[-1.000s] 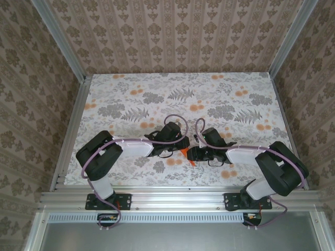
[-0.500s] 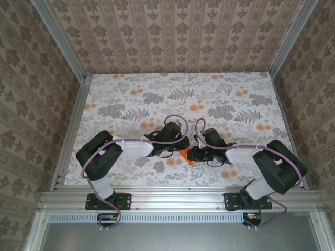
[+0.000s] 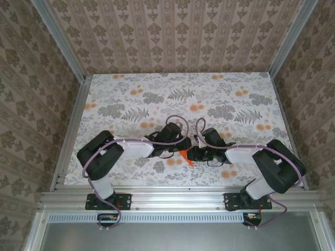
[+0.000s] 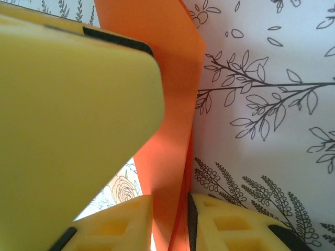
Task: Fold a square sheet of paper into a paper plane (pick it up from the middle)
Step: Fold the wing for the fifth time at the center of the table.
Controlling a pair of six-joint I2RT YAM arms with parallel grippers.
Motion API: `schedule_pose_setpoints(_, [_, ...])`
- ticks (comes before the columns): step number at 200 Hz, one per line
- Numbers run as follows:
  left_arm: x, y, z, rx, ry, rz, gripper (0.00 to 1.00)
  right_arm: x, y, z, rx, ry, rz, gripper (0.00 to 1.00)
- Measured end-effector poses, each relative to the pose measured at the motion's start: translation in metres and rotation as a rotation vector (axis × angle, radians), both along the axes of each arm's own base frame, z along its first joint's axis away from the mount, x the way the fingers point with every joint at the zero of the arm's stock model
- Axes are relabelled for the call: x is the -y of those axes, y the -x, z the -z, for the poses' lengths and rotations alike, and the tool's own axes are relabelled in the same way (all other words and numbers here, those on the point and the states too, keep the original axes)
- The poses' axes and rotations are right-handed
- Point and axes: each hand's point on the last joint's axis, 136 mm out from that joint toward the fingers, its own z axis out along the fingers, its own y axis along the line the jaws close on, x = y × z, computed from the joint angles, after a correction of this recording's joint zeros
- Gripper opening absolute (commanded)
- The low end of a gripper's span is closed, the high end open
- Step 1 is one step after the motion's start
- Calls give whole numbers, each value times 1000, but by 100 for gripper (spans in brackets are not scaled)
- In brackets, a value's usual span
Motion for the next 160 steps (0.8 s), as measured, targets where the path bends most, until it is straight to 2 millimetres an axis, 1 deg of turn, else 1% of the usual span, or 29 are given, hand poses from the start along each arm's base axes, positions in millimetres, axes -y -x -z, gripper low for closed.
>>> schedule_pose_setpoints(32, [-1, 0, 2, 6, 5, -2, 34, 0, 0, 0, -5, 1, -1, 26])
schedule_pose_setpoints(62, [-12, 2, 14, -2, -30, -28, 32, 0, 0, 0, -7, 2, -2, 28])
schedule_pose_setpoints(90, [-25, 3, 26, -19, -60, -62, 32, -1, 0, -1, -11, -1, -1, 27])
schedule_pose_setpoints(126, [-25, 0, 25, -17, -55, -70, 32, 0, 0, 1, -22, -2, 9, 22])
schedule_pose_setpoints(160, [-25, 0, 25, -16, -54, -70, 33, 0, 0, 3, -32, -2, 13, 20])
